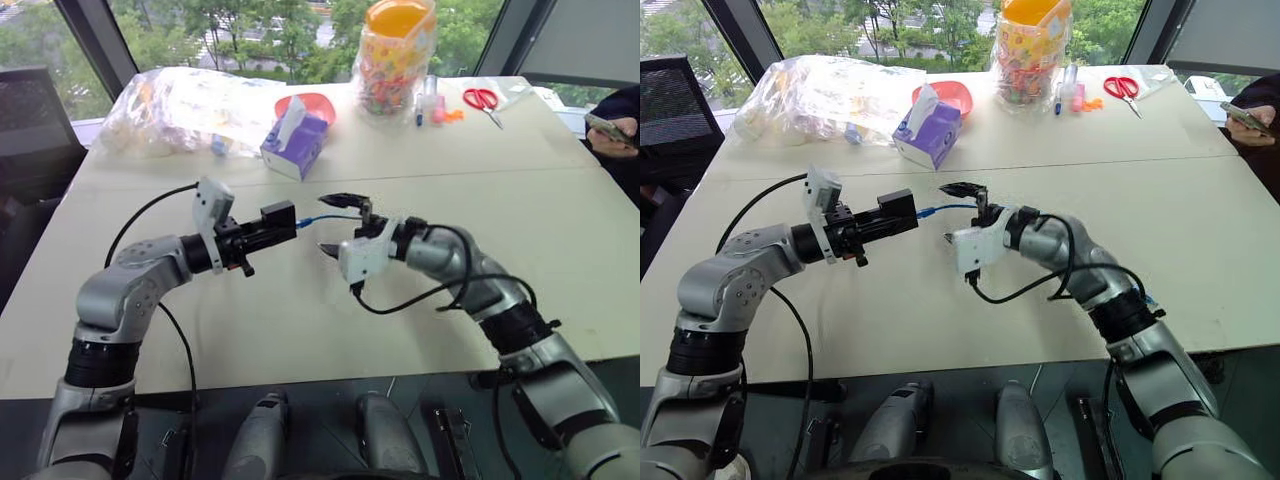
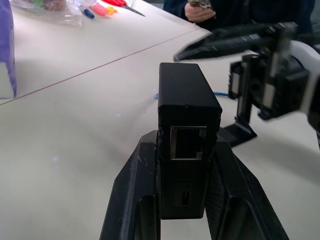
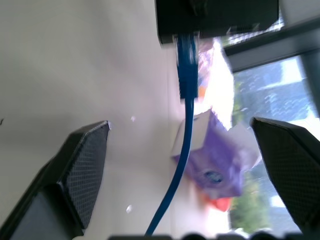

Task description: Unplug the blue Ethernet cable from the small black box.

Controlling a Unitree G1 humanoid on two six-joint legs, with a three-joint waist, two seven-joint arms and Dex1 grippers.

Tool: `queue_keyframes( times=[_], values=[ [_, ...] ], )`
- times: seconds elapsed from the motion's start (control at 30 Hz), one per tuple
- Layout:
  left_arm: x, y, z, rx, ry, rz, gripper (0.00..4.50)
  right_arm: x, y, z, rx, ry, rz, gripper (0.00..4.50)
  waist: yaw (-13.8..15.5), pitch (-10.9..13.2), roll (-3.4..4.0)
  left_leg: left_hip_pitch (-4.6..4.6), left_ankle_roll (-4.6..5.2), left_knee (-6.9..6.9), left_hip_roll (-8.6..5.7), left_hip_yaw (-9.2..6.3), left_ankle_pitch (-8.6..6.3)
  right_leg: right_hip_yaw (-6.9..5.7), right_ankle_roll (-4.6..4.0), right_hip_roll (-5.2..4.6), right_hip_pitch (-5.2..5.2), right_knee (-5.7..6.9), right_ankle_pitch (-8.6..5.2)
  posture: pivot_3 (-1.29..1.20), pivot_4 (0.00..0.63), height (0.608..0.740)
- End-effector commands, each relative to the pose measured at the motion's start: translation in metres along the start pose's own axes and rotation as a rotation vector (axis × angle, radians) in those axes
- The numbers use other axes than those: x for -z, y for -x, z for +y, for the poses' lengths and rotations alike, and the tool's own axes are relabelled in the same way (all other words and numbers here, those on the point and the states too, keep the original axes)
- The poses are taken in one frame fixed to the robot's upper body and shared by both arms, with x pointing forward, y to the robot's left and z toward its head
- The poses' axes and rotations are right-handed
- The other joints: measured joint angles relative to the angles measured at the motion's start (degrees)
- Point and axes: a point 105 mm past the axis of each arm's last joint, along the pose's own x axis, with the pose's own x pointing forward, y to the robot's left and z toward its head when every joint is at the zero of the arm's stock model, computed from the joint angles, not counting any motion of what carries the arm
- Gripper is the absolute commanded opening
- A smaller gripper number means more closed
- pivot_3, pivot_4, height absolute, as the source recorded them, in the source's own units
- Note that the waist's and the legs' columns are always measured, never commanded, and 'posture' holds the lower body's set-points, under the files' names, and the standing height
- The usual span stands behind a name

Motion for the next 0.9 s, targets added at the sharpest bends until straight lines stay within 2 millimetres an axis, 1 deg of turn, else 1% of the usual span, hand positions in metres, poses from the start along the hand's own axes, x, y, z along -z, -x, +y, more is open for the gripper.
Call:
queue_keyframes(
  times=[0.03, 0.17, 0.27, 0.33, 0.4, 0.47, 0.5, 0.57, 0.6, 0.63, 0.73, 0.9],
  values=[
    [-0.016, 0.014, -0.013, 0.11, -0.022, -0.041, 0.52, -0.008, 0.014, -0.023, -0.107, -0.379, -0.124, 4.41, -0.01, 0.02, -0.01, -0.01, 0.01, -0.01, 0.01, 0.0, -0.01, 0.0, 0.01, 0.0, 0.0, -0.01, 0.0, 0.0, 0.15, 0.728],
    [-0.025, 0.021, -0.021, 0.199, -0.03, -0.055, 0.52, -0.026, 0.023, -0.042, -0.245, -0.782, -0.294, 4.41, -0.02, 0.04, 0.02, -0.06, 0.02, -0.01, 0.02, -0.02, -0.02, -0.02, 0.01, 0.0, -0.05, -0.01, -0.01, 0.0, 0.15, 0.728],
    [-0.031, 0.022, -0.025, 0.244, -0.028, -0.064, 0.52, -0.028, 0.026, -0.051, -0.311, -0.995, -0.355, 4.41, 0.03, 0.04, 0.02, -0.06, 0.02, -0.03, 0.04, -0.04, -0.02, -0.06, 0.0, 0.0, -0.06, -0.01, -0.01, 0.0, 0.15, 0.728],
    [-0.033, 0.022, -0.025, 0.256, -0.035, -0.062, 0.52, -0.026, 0.024, -0.05, -0.336, -1.074, -0.356, 4.41, 0.07, 0.04, 0.02, -0.08, 0.01, -0.03, 0.04, -0.04, -0.03, -0.07, 0.0, 0.0, -0.08, -0.03, -0.01, 0.0, 0.15, 0.728],
    [-0.034, 0.022, -0.025, 0.258, -0.038, -0.06, 0.52, -0.028, 0.024, -0.048, -0.362, -1.115, -0.365, 4.41, 0.12, 0.04, 0.02, -0.13, 0.01, -0.03, 0.04, -0.04, -0.03, -0.07, 0.0, 0.0, -0.12, -0.06, -0.01, 0.0, 0.15, 0.728],
    [-0.036, 0.021, -0.024, 0.257, -0.037, -0.068, 0.52, -0.035, 0.025, -0.046, -0.402, -1.142, -0.4, 4.41, 0.11, 0.04, 0.03, -0.4, 0.01, -0.02, 0.01, -0.03, -0.03, -0.07, 0.01, -0.02, -0.37, -0.05, 0.0, 0.0, 0.15, 0.728],
    [-0.037, 0.021, -0.024, 0.256, -0.037, -0.074, 0.52, -0.038, 0.025, -0.045, -0.416, -1.152, -0.411, 4.19, 0.09, 0.04, 0.03, -0.55, 0.01, -0.01, 0.01, -0.03, -0.02, -0.07, 0.03, -0.02, -0.51, -0.04, 0.01, 0.0, 0.15, 0.728],
    [-0.04, 0.021, -0.023, 0.256, -0.035, -0.085, 0.52, -0.042, 0.025, -0.042, -0.443, -1.163, -0.417, 3.55, 0.09, 0.04, 0.03, -0.72, 0.01, 0.0, 0.01, -0.03, -0.02, -0.08, 0.17, -0.01, -0.67, -0.02, 0.09, 0.0, 0.15, 0.728],
    [-0.041, 0.02, -0.023, 0.256, -0.036, -0.088, 0.52, -0.044, 0.025, -0.041, -0.454, -1.165, -0.416, 3.01, 0.09, 0.04, 0.03, -0.77, 0.01, 0.0, 0.0, -0.03, -0.02, -0.08, 0.24, -0.01, -0.73, -0.02, 0.13, 0.0, 0.15, 0.728],
    [-0.042, 0.02, -0.022, 0.255, -0.036, -0.092, 0.52, -0.046, 0.025, -0.039, -0.464, -1.172, -0.415, 2.67, 0.09, 0.04, 0.03, -0.77, 0.01, 0.0, 0.0, -0.03, -0.02, -0.08, 0.25, -0.01, -0.73, -0.02, 0.13, 0.0, 0.15, 0.728],
    [-0.043, 0.019, -0.023, 0.259, -0.036, -0.096, 0.52, -0.054, 0.023, -0.036, -0.496, -1.19, -0.423, 2.67, -0.01, 0.04, 0.03, -0.77, 0.01, 0.0, 0.0, -0.03, -0.02, -0.08, 0.27, -0.01, -0.73, -0.02, 0.13, 0.0, 0.15, 0.728],
    [-0.043, 0.018, -0.024, 0.269, -0.033, -0.096, 0.52, -0.065, 0.019, -0.036, -0.513, -1.204, -0.446, 2.67, 0.0, 0.04, 0.03, -0.76, 0.01, 0.0, 0.01, -0.03, -0.02, -0.09, 0.25, 0.0, -0.74, 0.0, 0.13, 0.0, 0.15, 0.728]
  ],
)
